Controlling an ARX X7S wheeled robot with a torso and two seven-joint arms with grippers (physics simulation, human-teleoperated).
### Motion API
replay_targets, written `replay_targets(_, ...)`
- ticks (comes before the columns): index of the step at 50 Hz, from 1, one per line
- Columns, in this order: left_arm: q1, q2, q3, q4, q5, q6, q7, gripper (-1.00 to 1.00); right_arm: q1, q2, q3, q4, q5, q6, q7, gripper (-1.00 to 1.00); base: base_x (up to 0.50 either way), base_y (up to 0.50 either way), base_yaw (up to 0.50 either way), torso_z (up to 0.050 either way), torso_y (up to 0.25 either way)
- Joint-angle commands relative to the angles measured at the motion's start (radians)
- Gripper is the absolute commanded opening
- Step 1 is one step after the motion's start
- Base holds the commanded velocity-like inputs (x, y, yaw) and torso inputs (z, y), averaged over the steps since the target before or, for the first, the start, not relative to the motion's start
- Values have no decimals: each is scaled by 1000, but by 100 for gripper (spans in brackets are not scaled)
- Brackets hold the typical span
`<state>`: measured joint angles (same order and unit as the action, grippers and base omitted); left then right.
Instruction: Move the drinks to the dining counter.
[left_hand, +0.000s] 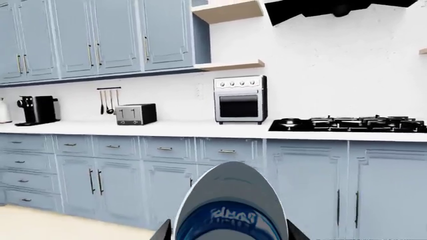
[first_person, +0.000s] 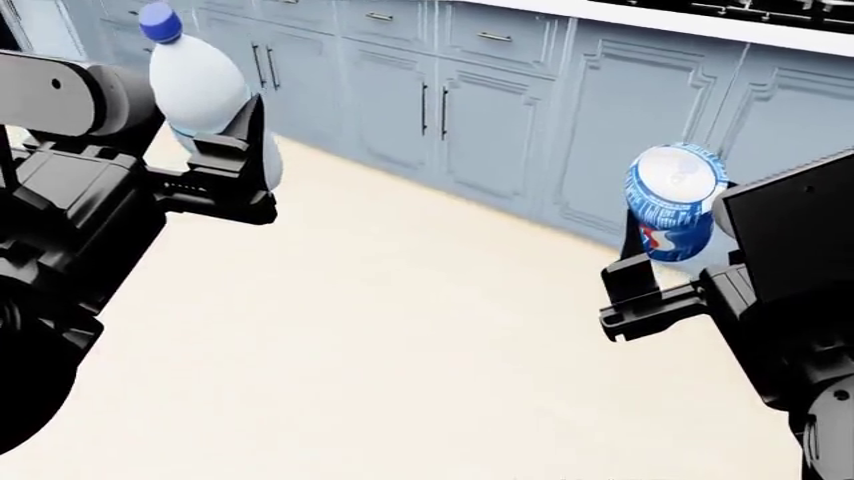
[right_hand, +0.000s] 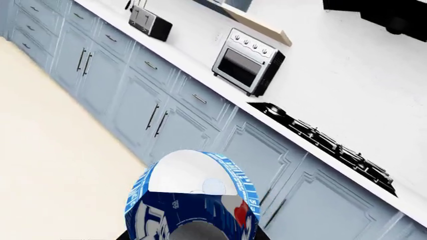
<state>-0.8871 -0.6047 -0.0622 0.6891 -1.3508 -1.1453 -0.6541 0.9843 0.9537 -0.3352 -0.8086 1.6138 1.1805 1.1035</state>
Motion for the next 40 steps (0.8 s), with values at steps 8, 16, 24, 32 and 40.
replay_targets(8,-19,-9,-1,1,-18,7,-22,-100,20,-1,-5,1,-18,6,-8,-100,-265,-174,500,1,0)
replay_targets(16,-17,-12,3,-1,-9,14,-15,-100,25,-6,-18,2,-26,11,-11,-100,-254,-185,499,0,0)
replay_targets(24,1,-16,4,4,2,23,-7,-100,23,-1,-22,-2,-21,8,-4,-100,-246,-199,500,0,0)
replay_targets(32,7,-21,4,8,-1,27,-7,-100,24,4,-22,-5,-15,2,0,-100,-235,-210,500,0,0)
replay_targets(40,7,-22,11,7,5,31,-4,-100,21,10,-25,-9,-14,-2,3,-100,-223,-221,500,1,0)
